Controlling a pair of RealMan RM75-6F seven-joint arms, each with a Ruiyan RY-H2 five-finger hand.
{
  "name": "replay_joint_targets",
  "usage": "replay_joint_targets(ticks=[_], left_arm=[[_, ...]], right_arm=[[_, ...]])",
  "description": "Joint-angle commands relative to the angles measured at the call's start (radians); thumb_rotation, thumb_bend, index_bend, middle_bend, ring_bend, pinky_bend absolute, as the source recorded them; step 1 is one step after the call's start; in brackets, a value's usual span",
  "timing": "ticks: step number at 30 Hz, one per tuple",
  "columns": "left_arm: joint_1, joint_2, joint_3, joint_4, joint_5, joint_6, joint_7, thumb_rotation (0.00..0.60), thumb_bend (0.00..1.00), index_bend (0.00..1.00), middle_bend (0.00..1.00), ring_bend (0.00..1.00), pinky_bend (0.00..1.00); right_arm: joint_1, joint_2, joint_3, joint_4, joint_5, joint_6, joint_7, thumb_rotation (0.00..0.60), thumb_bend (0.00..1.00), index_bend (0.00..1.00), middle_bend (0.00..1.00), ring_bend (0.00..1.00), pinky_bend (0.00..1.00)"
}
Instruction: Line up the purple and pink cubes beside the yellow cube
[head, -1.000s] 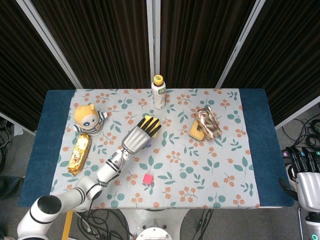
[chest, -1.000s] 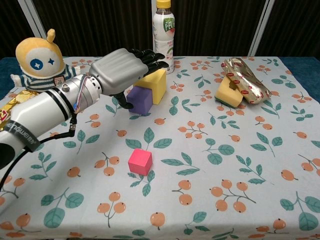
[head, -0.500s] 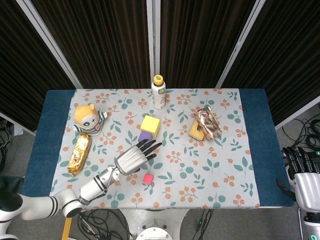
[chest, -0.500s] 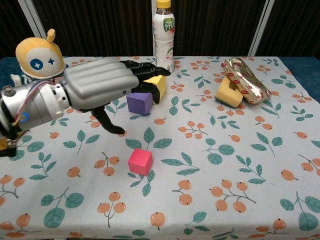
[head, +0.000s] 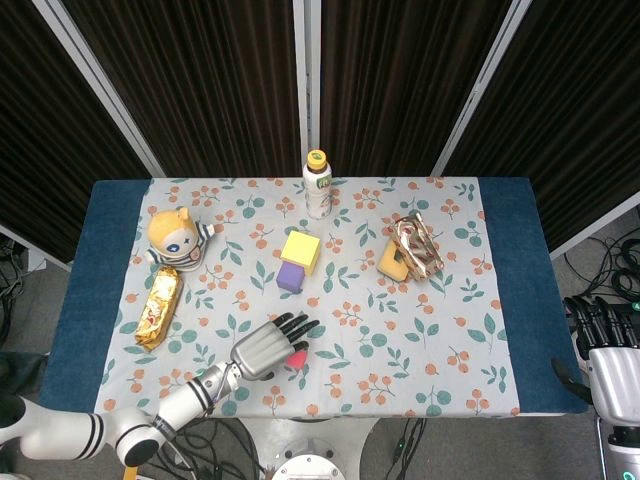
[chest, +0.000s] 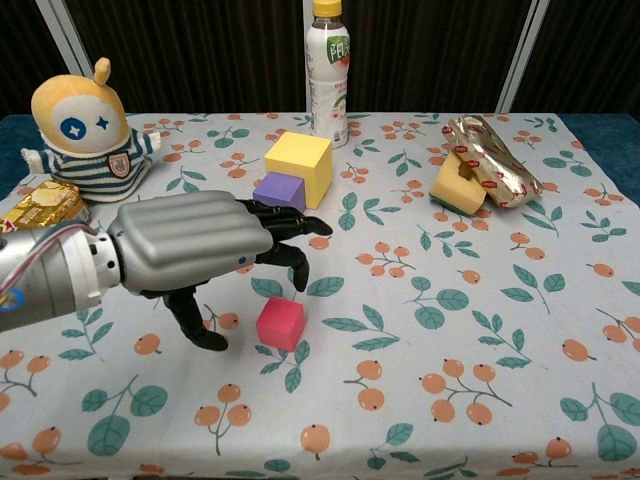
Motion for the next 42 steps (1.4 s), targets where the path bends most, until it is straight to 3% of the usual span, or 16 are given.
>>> replay_joint_targets(ticks=[1,13,26,34,42], left_arm=[[0.014,-0.051,-0.032,0.008,-0.084,-0.007,0.062,0.6,0.12,0.39,0.04,0.0,0.16],[0.01,-0.119,-0.07,0.055,-0.189,-0.02,0.084,0.6,0.19,0.48,0.09,0.0,0.17],[0.013,-0.131,-0.067,0.063,-0.17,-0.002,0.06,0.6,0.27,0.55,0.13,0.0,0.17],[-0.01,-0.076,-0.06,0.073,-0.054,0.009,0.045,0.6,0.31,0.55,0.13,0.0,0.17],[-0.059,0.0,-0.079,0.186,0.084,0.023,0.002,0.6,0.31,0.53,0.12,0.0,0.16]], right_arm=[[0.003,0.0,0.001,0.002,0.0,-0.004,0.001,0.6,0.16,0.06,0.09,0.0,0.12],[0.003,-0.001,-0.001,0.01,0.003,-0.006,0.011,0.6,0.16,0.06,0.09,0.0,0.12],[0.001,0.0,-0.001,0.006,0.004,-0.004,0.008,0.6,0.16,0.06,0.09,0.0,0.12],[-0.006,0.003,-0.003,0.0,-0.003,0.011,0.001,0.6,0.16,0.06,0.09,0.0,0.12],[-0.017,0.0,-0.004,-0.004,-0.005,0.029,-0.004,0.6,0.16,0.06,0.09,0.0,0.12]])
